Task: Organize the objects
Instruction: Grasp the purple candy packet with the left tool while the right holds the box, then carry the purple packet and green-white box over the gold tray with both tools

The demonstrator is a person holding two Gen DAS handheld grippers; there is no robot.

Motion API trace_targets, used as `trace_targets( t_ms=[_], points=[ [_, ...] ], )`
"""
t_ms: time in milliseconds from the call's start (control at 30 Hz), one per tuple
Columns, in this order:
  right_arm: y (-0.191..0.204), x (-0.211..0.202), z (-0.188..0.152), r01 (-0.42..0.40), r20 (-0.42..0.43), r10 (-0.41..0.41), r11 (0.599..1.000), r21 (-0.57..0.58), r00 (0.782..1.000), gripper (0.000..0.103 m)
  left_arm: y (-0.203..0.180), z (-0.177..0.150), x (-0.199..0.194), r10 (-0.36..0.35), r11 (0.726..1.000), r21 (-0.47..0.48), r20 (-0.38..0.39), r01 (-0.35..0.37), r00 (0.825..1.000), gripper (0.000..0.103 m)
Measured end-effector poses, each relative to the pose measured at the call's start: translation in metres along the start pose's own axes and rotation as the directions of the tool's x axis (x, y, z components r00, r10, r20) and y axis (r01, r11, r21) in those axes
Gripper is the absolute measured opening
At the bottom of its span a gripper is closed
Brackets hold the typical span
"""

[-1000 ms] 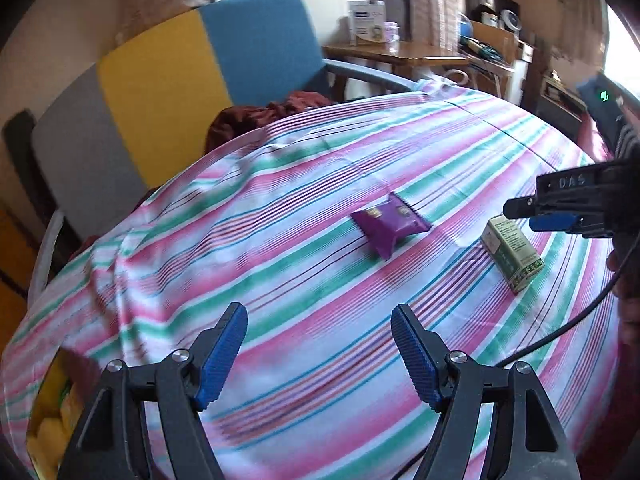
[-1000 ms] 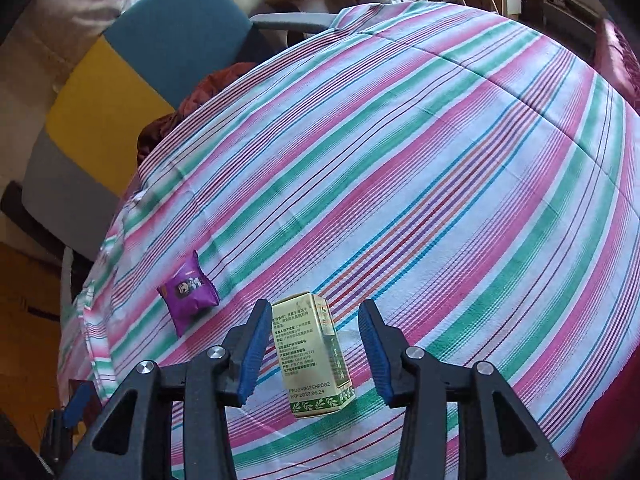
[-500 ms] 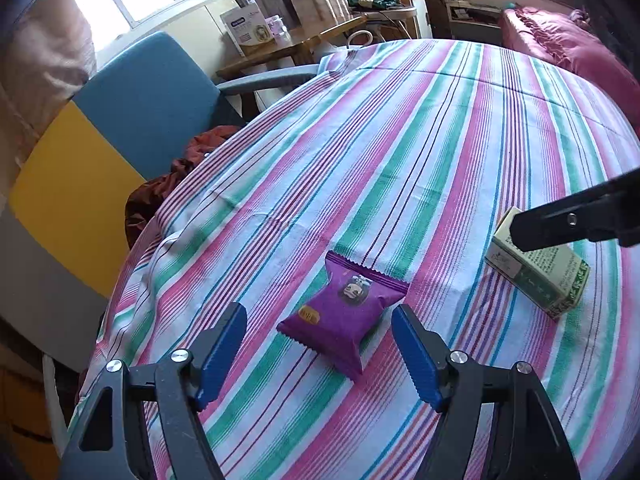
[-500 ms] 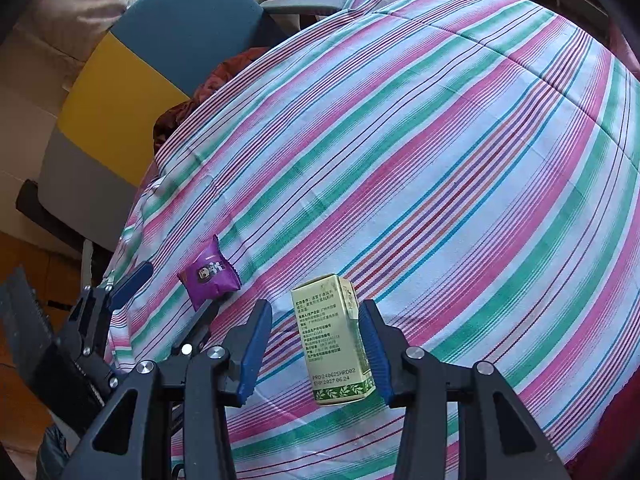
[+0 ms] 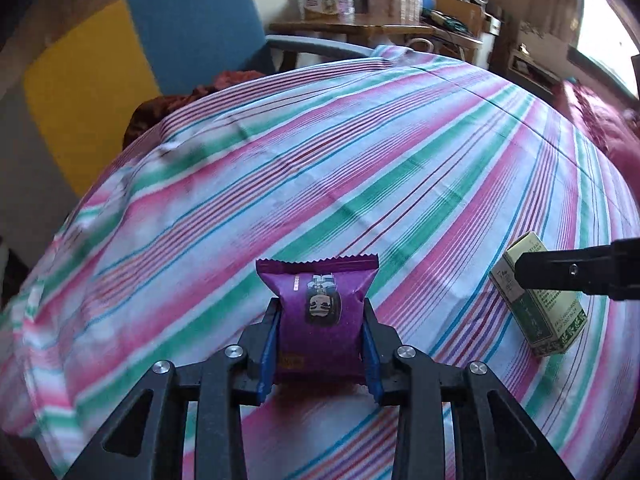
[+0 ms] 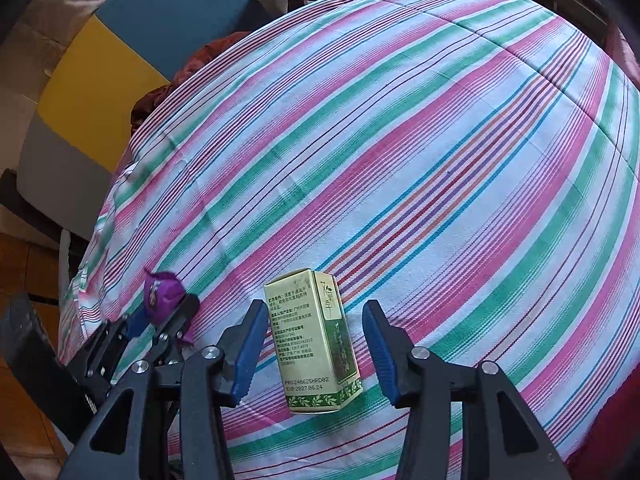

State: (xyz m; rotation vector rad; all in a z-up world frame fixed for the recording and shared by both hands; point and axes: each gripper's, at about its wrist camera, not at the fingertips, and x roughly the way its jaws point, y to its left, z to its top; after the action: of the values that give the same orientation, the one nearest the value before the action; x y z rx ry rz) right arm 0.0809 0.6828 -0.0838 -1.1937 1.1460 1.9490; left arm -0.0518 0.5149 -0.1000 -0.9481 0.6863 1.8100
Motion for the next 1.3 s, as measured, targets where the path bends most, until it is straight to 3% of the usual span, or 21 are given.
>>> trace_targets(
  t_ms=[100,300,400,733,933,1300],
  points=[
    [0.002,0.009,-0.001,0.014,-0.048,-0.015,1.0,-0.021,0.999,0.05,0.01,-0.024,-0.018,0.058,0.991,-0.116,-0.015,-0.06,0.998,0.036],
    [0.013,0.007,-0.008,0.068,-0.018,-0.07,0.993,-0.099,0.997,0.047,0.016,-0.083,-0.055,0.119,0.96,-0.257,0.013,-0.111,0.993,0.036],
    [0.026,0.007,-0.015,0.111,0.012,-0.111,0.976,-0.186,0.994,0.03,0.011,-0.094,-0.058,0.137,0.959,-0.258,0.047,-0.12,0.99,0.036],
    [0.057,0.027,-0.03,0.141,0.052,-0.131,0.904,-0.403,0.99,0.031,0.013,-0.1,-0.059,0.124,0.956,-0.276,0.078,-0.098,0.989,0.037],
    [0.051,0.026,-0.033,0.114,0.094,-0.083,0.91,-0.399,0.992,0.031,0.015,-0.102,-0.059,0.118,0.953,-0.288,0.085,-0.089,0.989,0.038],
    [0.068,0.037,-0.032,0.154,0.094,-0.126,0.889,-0.432,0.988,0.031,0.018,-0.105,-0.06,0.111,0.951,-0.301,0.104,-0.075,0.988,0.038]
  ],
)
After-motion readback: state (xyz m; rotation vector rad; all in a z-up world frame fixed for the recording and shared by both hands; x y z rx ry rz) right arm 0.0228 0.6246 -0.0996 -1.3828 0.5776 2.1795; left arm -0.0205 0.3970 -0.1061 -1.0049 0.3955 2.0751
